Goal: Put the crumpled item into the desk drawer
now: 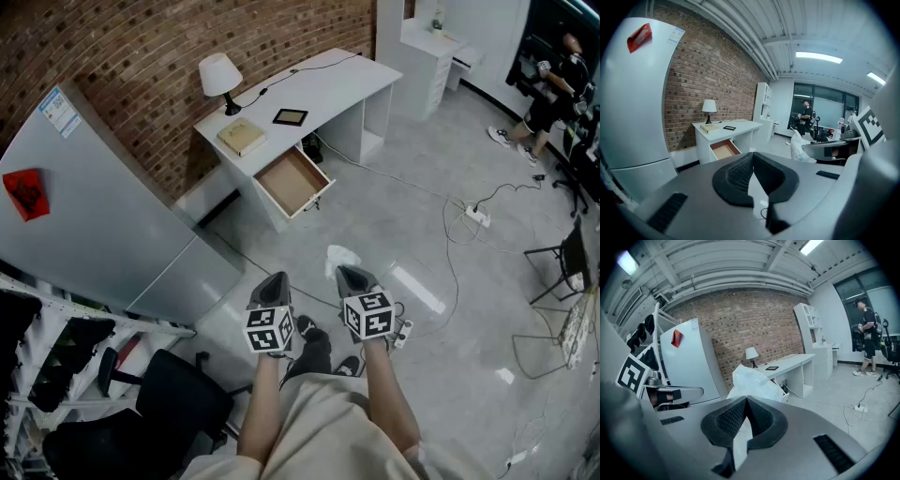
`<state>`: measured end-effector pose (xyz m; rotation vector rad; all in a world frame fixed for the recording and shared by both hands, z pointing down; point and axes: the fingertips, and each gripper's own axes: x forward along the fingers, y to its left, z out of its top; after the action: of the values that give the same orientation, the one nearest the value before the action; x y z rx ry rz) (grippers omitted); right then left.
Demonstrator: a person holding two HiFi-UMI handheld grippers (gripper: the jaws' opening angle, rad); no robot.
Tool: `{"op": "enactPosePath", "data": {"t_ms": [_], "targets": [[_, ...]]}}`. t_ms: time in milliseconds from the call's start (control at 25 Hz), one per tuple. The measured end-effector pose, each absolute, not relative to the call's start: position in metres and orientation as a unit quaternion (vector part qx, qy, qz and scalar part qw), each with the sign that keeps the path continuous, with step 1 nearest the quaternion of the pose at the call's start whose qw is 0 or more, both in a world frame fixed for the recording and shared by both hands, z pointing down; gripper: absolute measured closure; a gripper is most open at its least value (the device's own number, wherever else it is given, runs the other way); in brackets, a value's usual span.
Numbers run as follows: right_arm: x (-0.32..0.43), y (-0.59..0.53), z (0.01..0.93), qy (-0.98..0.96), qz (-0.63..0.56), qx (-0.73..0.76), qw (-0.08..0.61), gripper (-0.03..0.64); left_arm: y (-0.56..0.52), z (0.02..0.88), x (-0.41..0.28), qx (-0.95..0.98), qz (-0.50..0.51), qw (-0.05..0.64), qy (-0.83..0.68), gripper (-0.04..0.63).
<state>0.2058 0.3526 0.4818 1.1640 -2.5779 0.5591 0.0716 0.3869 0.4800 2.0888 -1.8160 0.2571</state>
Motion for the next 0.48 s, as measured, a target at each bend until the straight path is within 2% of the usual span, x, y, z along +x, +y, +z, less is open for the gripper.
{"op": "enactPosePath", "data": {"t_ms": [480], "targets": [[0.206, 0.341, 0.490, -0.883, 0.197, 0.406, 0.127, 0.591, 0.387, 0.483, 0.050, 0.729, 0.102, 0.169, -0.656, 0.580]]}}
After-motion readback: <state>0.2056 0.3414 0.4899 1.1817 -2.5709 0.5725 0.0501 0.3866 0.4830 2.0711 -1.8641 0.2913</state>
